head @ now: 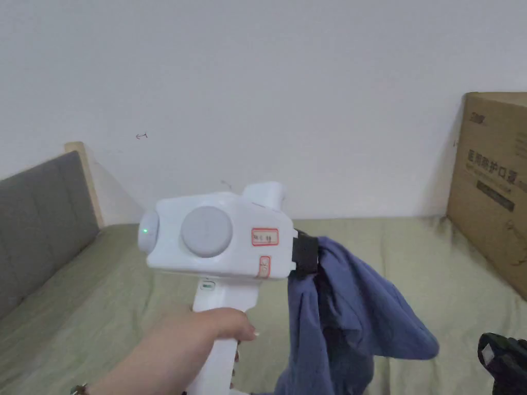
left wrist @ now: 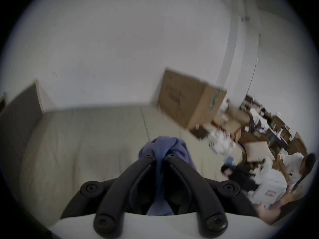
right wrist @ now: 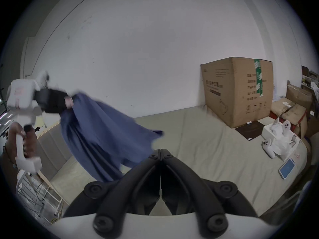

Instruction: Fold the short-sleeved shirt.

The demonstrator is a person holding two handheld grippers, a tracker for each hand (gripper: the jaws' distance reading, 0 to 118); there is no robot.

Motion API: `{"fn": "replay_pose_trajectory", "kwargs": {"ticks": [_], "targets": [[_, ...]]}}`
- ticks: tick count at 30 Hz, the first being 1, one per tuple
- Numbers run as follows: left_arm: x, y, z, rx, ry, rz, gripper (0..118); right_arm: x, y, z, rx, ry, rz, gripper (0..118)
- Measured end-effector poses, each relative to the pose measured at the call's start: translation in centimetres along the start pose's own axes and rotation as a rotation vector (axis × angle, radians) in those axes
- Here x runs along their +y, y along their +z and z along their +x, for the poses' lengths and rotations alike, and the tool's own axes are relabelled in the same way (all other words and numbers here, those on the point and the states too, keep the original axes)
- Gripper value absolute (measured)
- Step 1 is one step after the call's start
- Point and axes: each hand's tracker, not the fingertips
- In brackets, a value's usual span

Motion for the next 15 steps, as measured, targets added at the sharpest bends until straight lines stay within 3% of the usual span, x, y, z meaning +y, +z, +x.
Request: {"fn": "replay_pose_trajectory", "kwargs": {"ticks": [3,5,8,9,10,11,12,13,15], "targets": [[-4.7,-8.7,-1.1,-0.042,0.116,-0.277,6,-0.9,-0.3,1.8,-0.036,-0.022,-0.030,0],[-8.6,-13.5,-1.8,0.017,0.103,-0.416,6,-1.7,-0.5,2.6,-0.051,-0.038,-0.053,0],[-13.5,-18.0,-2.8,0.042,0.126,-0.497,7,-3.1,-0.9,3.3,-0.065,-0.050,-0.091,0],[-14.9,-18.6,-3.2,0.034,0.148,-0.496,14,-3.5,-1.1,3.5,-0.069,-0.050,-0.105,0],[-15.5,-19.0,-3.6,0.035,0.192,-0.508,34,-3.9,-1.3,3.5,-0.071,-0.049,-0.117,0],[-16.0,-19.4,-4.1,0.023,0.231,-0.530,71,-4.1,-1.4,3.6,-0.071,-0.048,-0.128,0],[-16.3,-19.5,-4.7,-0.001,0.275,-0.542,89,-4.3,-1.6,3.6,-0.069,-0.048,-0.136,0],[-16.3,-18.7,-5.0,-0.037,0.311,-0.513,95,-4.4,-1.7,3.6,-0.067,-0.048,-0.142,0],[-15.2,-17.4,-5.6,-0.027,0.326,-0.481,94,-4.4,-1.9,3.4,-0.063,-0.045,-0.148,0]]}}
